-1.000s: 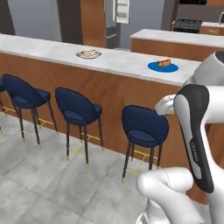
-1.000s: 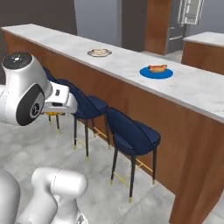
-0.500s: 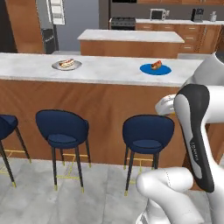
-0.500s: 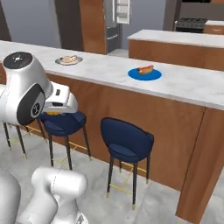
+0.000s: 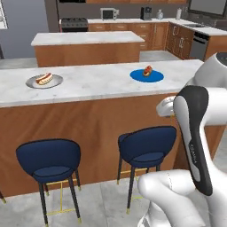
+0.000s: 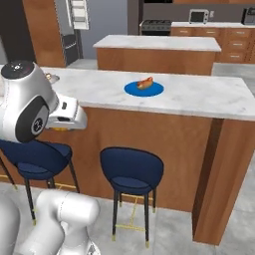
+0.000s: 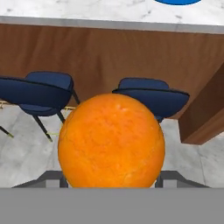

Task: Pick up each orange from the fridge and place one orange on each plate on the dining counter.

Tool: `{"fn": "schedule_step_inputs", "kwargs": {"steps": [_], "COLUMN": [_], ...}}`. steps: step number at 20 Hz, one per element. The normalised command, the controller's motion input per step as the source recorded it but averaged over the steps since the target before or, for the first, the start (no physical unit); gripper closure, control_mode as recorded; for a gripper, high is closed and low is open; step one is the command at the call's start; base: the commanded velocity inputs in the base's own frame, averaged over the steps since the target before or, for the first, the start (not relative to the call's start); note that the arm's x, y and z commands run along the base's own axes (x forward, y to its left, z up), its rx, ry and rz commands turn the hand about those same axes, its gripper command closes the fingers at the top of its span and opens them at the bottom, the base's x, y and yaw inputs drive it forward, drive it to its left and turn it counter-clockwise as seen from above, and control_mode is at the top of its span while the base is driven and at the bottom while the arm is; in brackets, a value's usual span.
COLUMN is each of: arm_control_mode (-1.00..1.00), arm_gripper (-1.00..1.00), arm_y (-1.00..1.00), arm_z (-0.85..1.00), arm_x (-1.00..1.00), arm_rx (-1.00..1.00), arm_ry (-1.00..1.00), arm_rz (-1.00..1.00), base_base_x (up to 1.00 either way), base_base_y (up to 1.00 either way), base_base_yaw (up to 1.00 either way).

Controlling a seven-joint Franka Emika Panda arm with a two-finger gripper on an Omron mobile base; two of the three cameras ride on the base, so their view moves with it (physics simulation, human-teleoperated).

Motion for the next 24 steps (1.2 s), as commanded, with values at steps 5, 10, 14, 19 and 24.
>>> {"fn": "schedule_step_inputs", "kwargs": {"steps": [5, 10, 14, 19, 24], "arm_control_mode": [1.0, 1.0, 1.0, 1.0, 1.0], "arm_gripper": [1.0, 1.0, 1.0, 1.0, 1.0], "arm_y": [0.0, 0.0, 0.0, 0.0, 0.0], "arm_z": [0.0, 0.0, 0.0, 0.0, 0.0], "arm_x": [0.0, 0.0, 0.0, 0.0, 0.0], "arm_rx": [0.0, 0.0, 0.0, 0.0, 0.0], "arm_ry": [0.0, 0.0, 0.0, 0.0, 0.0], "arm_rz": [0.0, 0.0, 0.0, 0.0, 0.0], "base_base_x": [0.22, 0.33, 0.62, 0.55, 0.46], "base_base_y": [-0.45, -0.12, -0.09, -0.06, -0.01], "base_base_yaw": [-0.05, 0.0, -0.11, -0.23, -0.3]}}
